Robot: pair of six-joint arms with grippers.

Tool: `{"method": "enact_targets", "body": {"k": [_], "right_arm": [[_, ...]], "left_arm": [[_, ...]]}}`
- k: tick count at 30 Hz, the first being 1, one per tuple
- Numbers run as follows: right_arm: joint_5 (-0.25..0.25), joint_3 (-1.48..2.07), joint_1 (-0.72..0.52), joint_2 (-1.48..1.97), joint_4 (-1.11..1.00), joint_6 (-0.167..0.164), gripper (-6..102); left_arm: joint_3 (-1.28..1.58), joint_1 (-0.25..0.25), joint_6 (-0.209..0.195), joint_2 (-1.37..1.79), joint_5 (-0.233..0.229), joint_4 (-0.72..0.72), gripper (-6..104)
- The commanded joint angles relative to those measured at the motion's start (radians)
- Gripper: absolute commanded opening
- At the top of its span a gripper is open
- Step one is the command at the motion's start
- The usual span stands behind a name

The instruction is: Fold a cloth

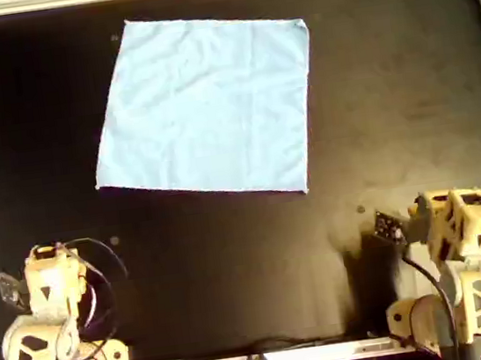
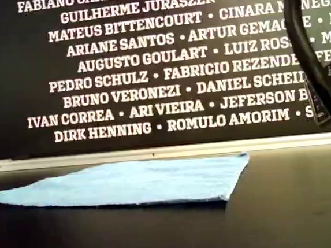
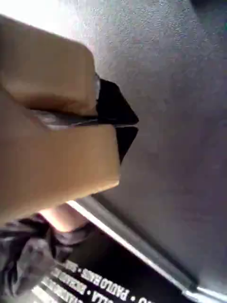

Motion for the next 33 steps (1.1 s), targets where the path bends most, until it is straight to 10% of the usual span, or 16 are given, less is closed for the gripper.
{"method": "enact_targets", "body": {"k": [1,33], "right_arm": [[0.0,0.012,0.003,0.032,0.012,-0.003,-2],[-0.015,0.012,0.003,0.031,0.012,0.011,-2]], "left_arm": [[-0.008,0.012,-0.005,0.0,0.005,-0.002,-1],[-0.008,0.012,-0.006,0.0,0.006,-0.002,-1]]}}
